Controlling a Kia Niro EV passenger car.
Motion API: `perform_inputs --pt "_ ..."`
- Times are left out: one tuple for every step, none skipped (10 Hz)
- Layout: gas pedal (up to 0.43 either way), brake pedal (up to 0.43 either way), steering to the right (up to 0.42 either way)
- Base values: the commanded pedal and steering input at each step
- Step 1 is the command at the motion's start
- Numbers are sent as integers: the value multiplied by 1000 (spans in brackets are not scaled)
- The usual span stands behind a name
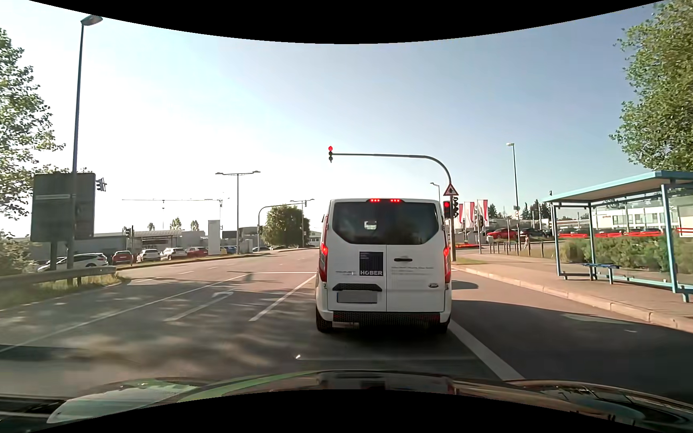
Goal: Follow the waypoints while adhering to traffic rules and regulations
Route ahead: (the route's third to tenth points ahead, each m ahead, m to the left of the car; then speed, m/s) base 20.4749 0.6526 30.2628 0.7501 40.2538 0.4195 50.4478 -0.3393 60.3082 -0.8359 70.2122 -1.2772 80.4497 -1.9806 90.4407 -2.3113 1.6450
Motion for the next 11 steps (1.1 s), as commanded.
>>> perform_inputs --pt "0 207 15" --pt "0 207 13" --pt "0 207 13" --pt "0 201 12" --pt "0 195 10" --pt "0 183 9" --pt "0 159 8" --pt "0 152 8" --pt "0 152 8" --pt "0 159 8" --pt "0 159 8"
